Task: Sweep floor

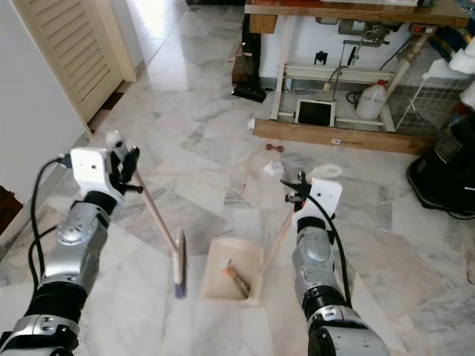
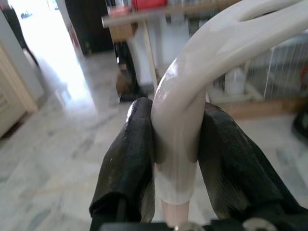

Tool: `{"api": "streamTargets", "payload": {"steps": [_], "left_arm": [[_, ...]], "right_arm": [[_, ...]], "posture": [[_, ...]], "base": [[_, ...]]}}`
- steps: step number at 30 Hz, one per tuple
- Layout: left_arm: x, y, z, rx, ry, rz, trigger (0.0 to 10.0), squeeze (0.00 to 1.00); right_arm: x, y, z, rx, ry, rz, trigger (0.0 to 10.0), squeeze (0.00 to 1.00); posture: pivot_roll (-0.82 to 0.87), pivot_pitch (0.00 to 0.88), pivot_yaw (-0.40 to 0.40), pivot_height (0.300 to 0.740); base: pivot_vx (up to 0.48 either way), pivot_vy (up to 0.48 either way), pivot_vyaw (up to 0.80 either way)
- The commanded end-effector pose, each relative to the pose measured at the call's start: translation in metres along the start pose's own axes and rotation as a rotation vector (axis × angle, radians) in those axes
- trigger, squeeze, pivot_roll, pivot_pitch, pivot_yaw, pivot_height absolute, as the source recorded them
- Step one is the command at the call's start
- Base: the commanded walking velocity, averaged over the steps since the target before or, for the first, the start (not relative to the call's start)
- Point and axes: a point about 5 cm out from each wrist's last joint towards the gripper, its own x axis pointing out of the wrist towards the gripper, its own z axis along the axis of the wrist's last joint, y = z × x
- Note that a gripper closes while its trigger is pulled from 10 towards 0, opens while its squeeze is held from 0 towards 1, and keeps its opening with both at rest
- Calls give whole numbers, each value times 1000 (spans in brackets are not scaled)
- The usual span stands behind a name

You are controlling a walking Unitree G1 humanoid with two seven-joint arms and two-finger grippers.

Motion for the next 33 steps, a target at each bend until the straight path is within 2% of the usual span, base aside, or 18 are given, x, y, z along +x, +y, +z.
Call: {"api": "streamTargets", "payload": {"steps": [1,14,33], "left_arm": [[0,-2,4,29,-51,-13,10000,0],[-4,-13,-4,51,-67,-24,10000,0],[2,-20,-5,48,-76,-27,10000,0]], "right_arm": [[6,3,17,0,-96,8,10000,0],[-2,3,11,-32,-104,19,10000,0],[1,4,11,-46,-90,20,10000,0]], "posture": [[61,0,8,740],[50,0,-1,740],[39,0,4,740]], "base": [[0,0,0],[0,0,33],[0,0,800]]}}
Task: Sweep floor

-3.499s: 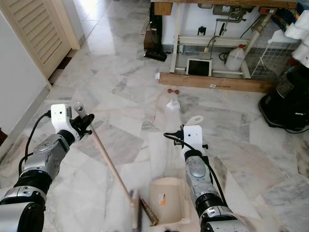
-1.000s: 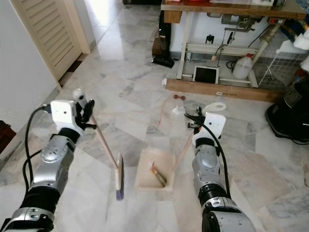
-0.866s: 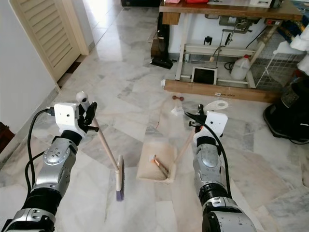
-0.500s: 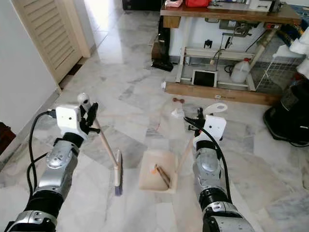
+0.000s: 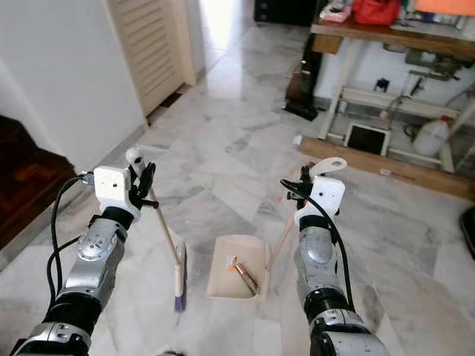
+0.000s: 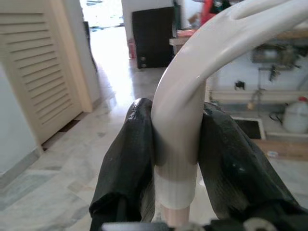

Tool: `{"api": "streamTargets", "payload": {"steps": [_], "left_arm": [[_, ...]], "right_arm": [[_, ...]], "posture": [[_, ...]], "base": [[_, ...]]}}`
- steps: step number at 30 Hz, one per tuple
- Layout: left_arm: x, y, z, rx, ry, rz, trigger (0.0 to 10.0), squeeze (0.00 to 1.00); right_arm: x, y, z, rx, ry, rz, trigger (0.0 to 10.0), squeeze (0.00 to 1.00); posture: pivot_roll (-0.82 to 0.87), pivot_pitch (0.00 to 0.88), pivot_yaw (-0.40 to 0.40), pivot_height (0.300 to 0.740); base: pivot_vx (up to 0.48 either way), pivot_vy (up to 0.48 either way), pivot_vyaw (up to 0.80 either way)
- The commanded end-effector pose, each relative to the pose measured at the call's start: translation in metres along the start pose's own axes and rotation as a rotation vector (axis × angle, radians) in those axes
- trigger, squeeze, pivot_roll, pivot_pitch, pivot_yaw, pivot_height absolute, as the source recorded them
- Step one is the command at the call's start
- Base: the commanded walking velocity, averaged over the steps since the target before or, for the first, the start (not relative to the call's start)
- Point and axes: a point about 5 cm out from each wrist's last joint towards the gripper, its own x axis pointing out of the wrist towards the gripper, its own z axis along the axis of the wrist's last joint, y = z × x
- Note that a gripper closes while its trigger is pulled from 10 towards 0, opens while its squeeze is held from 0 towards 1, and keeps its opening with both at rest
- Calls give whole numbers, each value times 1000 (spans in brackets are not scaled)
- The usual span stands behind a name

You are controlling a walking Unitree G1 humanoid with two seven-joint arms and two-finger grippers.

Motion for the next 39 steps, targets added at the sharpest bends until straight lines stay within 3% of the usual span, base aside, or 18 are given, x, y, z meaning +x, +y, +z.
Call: {"api": "streamTargets", "payload": {"steps": [1,22,27,39], "left_arm": [[8,0,12,29,-64,-8,10000,0],[14,7,19,50,-76,33,10000,0],[15,9,17,88,-70,44,10000,0],[5,18,7,147,-55,107,10000,0]], "right_arm": [[7,3,13,0,-54,12,10000,0],[12,9,15,8,-42,32,10000,0],[12,7,15,9,-37,29,10000,0],[5,7,8,6,-32,57,10000,0]], "posture": [[41,0,3,740],[57,0,-11,740],[58,0,-17,740],[59,0,-9,740]], "base": [[0,0,800],[0,0,800],[0,0,800],[0,0,714]]}}
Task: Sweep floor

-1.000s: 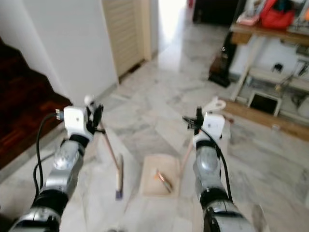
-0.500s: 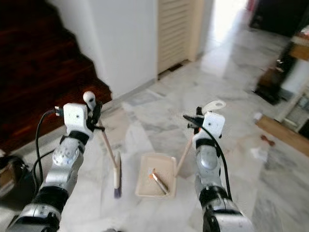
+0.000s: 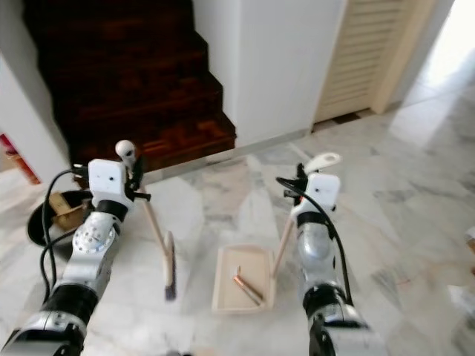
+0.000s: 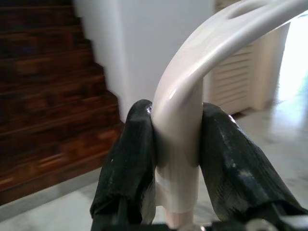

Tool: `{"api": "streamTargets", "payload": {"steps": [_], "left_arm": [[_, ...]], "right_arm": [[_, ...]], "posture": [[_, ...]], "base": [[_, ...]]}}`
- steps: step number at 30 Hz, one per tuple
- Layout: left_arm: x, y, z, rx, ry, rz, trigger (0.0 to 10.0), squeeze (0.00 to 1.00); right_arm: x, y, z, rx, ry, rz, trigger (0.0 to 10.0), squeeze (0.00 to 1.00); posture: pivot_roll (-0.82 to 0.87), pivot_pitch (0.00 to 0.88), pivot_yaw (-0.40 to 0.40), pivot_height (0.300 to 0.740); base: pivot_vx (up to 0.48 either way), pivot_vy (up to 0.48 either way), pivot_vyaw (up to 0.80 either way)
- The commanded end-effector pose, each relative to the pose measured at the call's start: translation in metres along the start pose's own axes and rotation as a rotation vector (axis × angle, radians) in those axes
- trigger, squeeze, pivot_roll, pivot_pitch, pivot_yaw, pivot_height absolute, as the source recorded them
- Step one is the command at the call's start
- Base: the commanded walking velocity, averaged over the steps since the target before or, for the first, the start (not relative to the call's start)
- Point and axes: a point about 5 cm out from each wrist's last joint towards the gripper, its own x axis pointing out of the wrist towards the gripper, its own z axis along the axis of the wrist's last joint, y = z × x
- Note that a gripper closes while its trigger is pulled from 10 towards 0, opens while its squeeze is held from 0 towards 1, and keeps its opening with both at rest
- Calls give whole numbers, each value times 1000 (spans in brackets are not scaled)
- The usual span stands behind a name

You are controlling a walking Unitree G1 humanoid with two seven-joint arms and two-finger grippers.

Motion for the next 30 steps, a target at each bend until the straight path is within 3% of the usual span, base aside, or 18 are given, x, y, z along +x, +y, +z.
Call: {"api": "streamTargets", "payload": {"steps": [1,12,21,30], "left_arm": [[-2,0,3,29,-42,10,10000,0],[-23,6,2,104,-79,46,10000,0],[-47,-4,11,158,-137,19,10000,0],[-55,-2,17,159,-134,39,10000,0]], "right_arm": [[0,-3,6,22,-52,-2,10000,0],[-20,-15,-9,-45,-47,23,10000,0],[-30,-13,-5,-75,-104,54,10000,0],[-40,-23,5,-89,-169,21,10000,0]], "posture": [[58,0,-8,740],[54,0,-7,740],[50,0,-10,740],[39,0,-7,740]], "base": [[0,0,0],[0,0,0],[0,0,0],[0,0,0]]}}
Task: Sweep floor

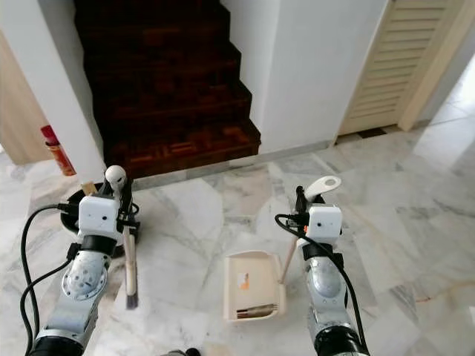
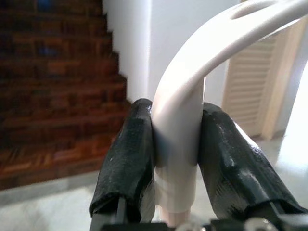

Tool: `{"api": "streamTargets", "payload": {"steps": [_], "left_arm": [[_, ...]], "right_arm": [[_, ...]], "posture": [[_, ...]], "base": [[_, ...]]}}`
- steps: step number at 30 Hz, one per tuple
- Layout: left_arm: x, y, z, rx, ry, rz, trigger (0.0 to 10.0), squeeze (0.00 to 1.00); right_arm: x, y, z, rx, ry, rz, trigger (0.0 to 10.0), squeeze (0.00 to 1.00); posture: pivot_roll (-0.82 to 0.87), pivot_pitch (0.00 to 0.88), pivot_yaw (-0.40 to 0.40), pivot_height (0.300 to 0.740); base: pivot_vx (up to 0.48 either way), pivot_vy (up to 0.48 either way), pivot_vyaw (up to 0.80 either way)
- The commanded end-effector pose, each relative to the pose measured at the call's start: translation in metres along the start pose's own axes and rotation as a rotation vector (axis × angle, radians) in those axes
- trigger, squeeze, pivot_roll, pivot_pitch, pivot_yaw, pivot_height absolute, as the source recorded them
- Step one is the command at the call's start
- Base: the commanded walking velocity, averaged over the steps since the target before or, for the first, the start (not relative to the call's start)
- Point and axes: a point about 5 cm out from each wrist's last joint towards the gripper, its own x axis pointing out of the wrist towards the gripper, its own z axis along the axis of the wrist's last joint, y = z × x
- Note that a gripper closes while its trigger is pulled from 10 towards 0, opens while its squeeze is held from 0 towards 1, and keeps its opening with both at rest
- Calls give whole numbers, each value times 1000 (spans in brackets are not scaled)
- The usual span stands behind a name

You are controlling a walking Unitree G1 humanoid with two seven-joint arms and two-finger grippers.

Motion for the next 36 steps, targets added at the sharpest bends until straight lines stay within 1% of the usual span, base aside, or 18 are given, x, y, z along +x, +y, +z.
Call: {"api": "streamTargets", "payload": {"steps": [1,3,5,9,17,29,36], "left_arm": [[4,1,14,4,-60,8,10000,0],[3,0,15,2,-60,8,10000,0],[-1,-1,15,1,-56,3,10000,0],[-4,-4,15,12,-53,-17,10000,0],[-3,-5,16,10,-45,-21,10000,0],[-5,-5,14,-5,-17,-15,10000,0],[-7,-5,13,-3,-4,-19,10000,0]], "right_arm": [[7,-7,18,-3,-86,-35,10000,0],[6,-9,20,-2,-96,-46,10000,0],[3,-9,20,-1,-93,-42,10000,0],[1,-7,18,-5,-84,-28,10000,0],[4,0,19,-1,-61,1,10000,0],[8,6,21,7,-49,22,10000,0],[9,6,20,8,-35,23,10000,0]], "posture": [[38,0,-6,740],[37,0,-6,740],[35,0,-4,740],[38,0,-5,740],[35,0,-8,740],[35,0,-13,740],[38,0,-13,740]], "base": [[0,0,0],[0,0,0],[0,0,0],[0,0,0],[0,0,0],[0,0,0],[0,280,0]]}}
